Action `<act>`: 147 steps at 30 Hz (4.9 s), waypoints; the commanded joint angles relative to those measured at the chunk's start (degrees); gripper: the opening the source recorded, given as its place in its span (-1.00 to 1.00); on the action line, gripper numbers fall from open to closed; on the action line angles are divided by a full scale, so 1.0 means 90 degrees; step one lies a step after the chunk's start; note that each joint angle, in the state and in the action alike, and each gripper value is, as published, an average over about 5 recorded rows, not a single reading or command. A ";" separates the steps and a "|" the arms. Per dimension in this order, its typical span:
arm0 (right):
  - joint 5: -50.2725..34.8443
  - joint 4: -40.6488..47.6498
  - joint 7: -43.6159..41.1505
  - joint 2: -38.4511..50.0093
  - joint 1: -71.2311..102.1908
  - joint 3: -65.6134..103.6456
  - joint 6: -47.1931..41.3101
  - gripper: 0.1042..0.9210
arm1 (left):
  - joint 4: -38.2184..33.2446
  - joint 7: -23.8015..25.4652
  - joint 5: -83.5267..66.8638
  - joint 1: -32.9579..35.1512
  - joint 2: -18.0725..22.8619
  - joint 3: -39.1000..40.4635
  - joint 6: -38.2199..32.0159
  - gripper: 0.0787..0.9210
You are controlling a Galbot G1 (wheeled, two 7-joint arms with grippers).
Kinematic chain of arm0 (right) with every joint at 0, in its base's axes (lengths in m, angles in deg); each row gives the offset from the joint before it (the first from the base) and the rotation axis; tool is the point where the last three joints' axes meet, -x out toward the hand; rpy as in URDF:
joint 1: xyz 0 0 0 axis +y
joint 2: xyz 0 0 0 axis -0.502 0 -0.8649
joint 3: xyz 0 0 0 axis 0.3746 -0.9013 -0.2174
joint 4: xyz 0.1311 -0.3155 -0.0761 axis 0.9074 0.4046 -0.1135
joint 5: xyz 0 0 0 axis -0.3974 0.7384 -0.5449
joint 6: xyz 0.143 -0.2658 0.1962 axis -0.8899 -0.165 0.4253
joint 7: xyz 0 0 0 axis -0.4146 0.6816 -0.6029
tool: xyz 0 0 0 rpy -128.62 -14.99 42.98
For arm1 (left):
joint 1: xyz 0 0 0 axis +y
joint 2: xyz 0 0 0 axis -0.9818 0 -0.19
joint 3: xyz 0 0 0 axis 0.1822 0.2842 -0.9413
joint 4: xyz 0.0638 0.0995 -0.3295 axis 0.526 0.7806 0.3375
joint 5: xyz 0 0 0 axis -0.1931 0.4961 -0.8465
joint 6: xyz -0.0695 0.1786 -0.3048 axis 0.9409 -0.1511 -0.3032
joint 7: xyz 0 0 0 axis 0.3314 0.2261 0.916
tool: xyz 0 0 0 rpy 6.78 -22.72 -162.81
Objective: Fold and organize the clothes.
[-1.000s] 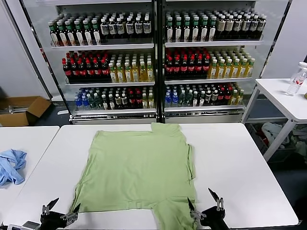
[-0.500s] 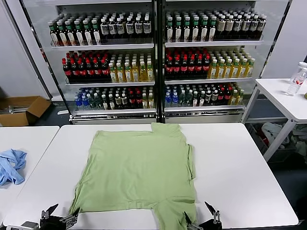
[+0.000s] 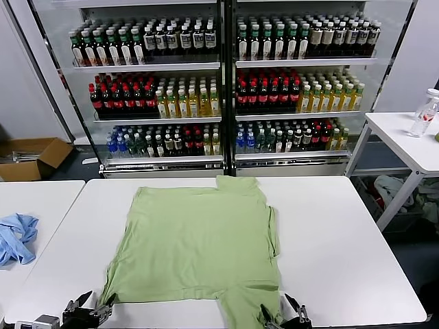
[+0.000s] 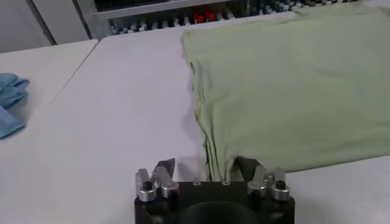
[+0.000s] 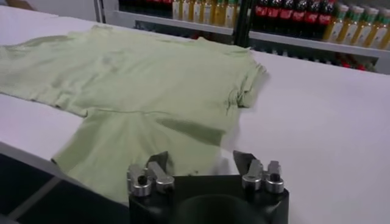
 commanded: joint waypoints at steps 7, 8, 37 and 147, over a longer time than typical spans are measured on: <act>-0.0316 0.0105 0.0003 -0.0005 -0.0146 -0.0048 -0.0095 -0.61 | 0.0115 0.0127 0.0055 -0.0107 0.0055 0.0194 -0.0073 -0.27; -0.0359 0.0110 -0.0001 0.0000 -0.0169 -0.0021 -0.0078 -0.67 | 0.0112 0.0140 0.0074 -0.0129 0.0065 0.0215 -0.0089 -0.33; -0.0394 -0.2105 -0.0561 0.0367 0.2395 0.2460 -0.0127 -0.98 | -0.1921 -0.0067 0.0634 0.1962 -0.0150 -0.0449 0.0182 -0.98; -0.0856 0.1313 -0.0003 -0.0392 -0.2290 0.0782 -0.0360 -0.96 | 0.0787 -0.0444 -0.0181 -0.2189 0.0101 0.1576 -0.0057 -0.70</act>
